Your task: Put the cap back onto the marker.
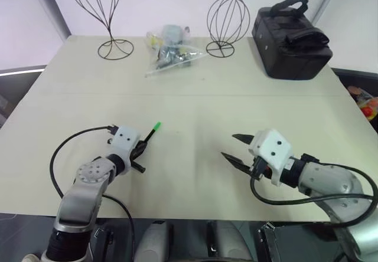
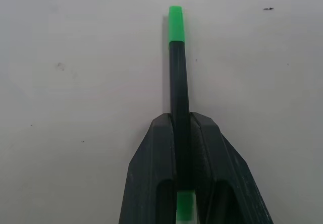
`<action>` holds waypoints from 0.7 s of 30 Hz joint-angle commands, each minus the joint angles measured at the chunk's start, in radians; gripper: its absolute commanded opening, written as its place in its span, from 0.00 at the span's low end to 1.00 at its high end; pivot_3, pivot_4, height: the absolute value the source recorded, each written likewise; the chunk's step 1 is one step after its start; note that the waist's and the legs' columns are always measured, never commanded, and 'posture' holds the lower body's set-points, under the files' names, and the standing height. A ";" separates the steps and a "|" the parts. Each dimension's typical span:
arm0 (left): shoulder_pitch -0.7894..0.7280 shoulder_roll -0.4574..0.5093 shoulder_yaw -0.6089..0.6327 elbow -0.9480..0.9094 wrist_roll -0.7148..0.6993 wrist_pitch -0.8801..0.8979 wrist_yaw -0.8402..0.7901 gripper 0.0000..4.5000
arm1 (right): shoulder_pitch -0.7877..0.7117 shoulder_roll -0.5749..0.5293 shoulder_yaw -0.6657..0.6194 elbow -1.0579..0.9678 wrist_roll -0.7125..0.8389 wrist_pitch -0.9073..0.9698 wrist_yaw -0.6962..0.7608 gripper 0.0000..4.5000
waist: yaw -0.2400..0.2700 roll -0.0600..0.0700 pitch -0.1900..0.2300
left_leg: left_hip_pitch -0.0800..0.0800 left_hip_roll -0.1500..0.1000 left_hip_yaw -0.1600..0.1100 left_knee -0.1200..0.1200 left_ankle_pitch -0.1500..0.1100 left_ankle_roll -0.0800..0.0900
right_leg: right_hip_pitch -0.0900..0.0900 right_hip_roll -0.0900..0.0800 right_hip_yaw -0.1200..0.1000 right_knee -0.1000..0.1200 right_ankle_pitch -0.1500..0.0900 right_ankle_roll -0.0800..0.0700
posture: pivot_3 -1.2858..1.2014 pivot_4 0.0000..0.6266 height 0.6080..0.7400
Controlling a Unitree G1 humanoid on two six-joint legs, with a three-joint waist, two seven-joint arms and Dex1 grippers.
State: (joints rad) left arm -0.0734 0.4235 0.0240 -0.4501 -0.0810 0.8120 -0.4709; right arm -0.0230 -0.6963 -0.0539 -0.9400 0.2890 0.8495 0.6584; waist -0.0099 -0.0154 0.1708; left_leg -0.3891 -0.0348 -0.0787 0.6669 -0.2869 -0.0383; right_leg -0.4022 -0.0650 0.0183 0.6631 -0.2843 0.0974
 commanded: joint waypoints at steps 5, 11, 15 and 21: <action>0.004 0.012 0.006 -0.036 -0.039 0.033 0.010 0.30 | -0.026 -0.036 -0.001 -0.019 0.044 -0.012 0.001 0.61 | 0.000 0.000 0.000 | 0.000 0.000 0.000 0.000 0.000 0.000 | 0.000 0.000 0.000 0.000 0.000 0.000 | 0.52 0.24 1.00; 0.023 0.020 0.039 -0.047 -0.076 0.003 -0.001 0.96 | -0.028 -0.043 0.006 -0.014 0.051 -0.015 -0.010 0.61 | 0.003 0.000 0.000 | 0.000 0.000 0.000 0.000 0.000 0.000 | 0.000 -0.001 0.000 -0.001 0.000 0.000 | 0.52 0.24 1.00; 0.058 0.029 0.074 -0.078 -0.101 -0.036 -0.005 0.98 | -0.031 -0.051 0.012 -0.004 0.052 -0.023 -0.009 0.61 | 0.002 0.000 0.000 | 0.000 0.000 0.000 0.000 0.000 0.000 | 0.001 -0.001 0.000 -0.002 0.000 0.000 | 0.52 0.24 1.00; 0.116 0.056 0.135 -0.129 -0.158 -0.082 -0.034 0.98 | -0.036 -0.063 0.019 0.011 0.061 -0.041 0.000 0.61 | 0.002 0.000 0.000 | 0.000 0.000 0.000 -0.001 0.000 0.000 | 0.000 -0.001 0.001 -0.002 0.000 0.000 | 0.52 0.24 1.00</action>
State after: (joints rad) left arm 0.0449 0.4668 0.1284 -0.5198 -0.2207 0.7565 -0.4961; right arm -0.0465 -0.7522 -0.0282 -0.9158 0.3395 0.8297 0.6551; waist -0.0082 -0.0154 0.1708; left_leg -0.3892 -0.0345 -0.0790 0.6656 -0.2869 -0.0384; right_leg -0.4016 -0.0664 0.0188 0.6606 -0.2844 0.0972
